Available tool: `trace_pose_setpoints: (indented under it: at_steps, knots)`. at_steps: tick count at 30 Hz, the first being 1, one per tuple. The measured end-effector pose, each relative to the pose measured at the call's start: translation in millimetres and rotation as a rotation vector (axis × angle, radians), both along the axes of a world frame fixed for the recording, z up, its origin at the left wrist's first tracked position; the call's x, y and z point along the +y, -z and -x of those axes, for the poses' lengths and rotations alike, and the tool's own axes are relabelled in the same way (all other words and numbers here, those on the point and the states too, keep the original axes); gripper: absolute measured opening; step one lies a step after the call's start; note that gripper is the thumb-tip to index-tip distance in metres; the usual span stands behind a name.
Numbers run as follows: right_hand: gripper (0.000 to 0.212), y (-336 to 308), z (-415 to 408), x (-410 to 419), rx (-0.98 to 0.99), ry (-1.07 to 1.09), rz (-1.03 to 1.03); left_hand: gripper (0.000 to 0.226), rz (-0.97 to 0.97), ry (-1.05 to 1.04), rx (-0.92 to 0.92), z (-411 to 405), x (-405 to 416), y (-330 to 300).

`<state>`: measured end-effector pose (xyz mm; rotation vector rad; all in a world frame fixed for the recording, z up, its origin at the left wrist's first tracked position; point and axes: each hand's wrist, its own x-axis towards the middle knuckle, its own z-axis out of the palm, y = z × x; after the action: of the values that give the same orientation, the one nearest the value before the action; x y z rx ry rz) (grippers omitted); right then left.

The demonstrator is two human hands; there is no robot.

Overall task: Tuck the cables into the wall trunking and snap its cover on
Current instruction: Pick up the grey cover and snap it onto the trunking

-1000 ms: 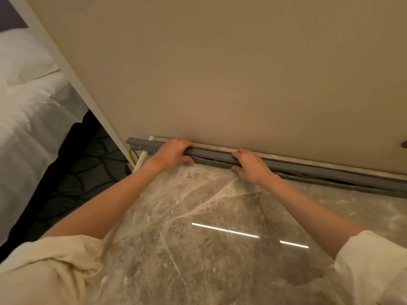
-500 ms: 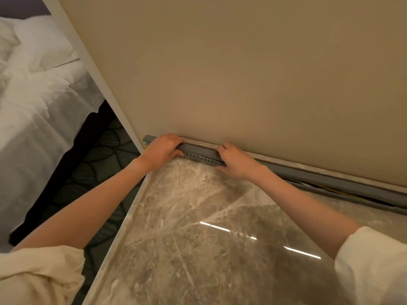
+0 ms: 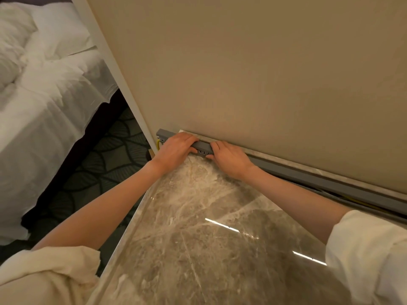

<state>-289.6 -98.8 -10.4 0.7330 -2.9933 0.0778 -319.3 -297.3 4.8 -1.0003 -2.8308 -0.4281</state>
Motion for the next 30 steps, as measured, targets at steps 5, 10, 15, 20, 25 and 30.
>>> trace_pose_setpoints:
  at_steps: [5,10,15,20,25,30]
  knots:
    - [0.037,5,-1,0,0.067,-0.008,-0.045,0.033,0.024,0.026,0.054,-5,1,0]
    - [0.035,7,1,1,0.065,-0.029,-0.04,0.049,0.168,0.029,0.112,-9,-3,2]
    - [0.035,2,6,5,0.007,-0.035,0.037,0.048,0.354,-0.026,0.238,-6,-22,0]
    - [0.036,0,3,10,0.008,-0.044,0.045,0.046,0.478,0.021,0.406,0,-29,2]
    - [0.035,0,-4,2,0.062,0.004,-0.019,0.046,0.583,0.1,0.485,8,-33,6]
    - [0.037,-22,3,-18,-0.211,0.239,0.272,0.044,0.614,0.128,0.562,13,-34,8]
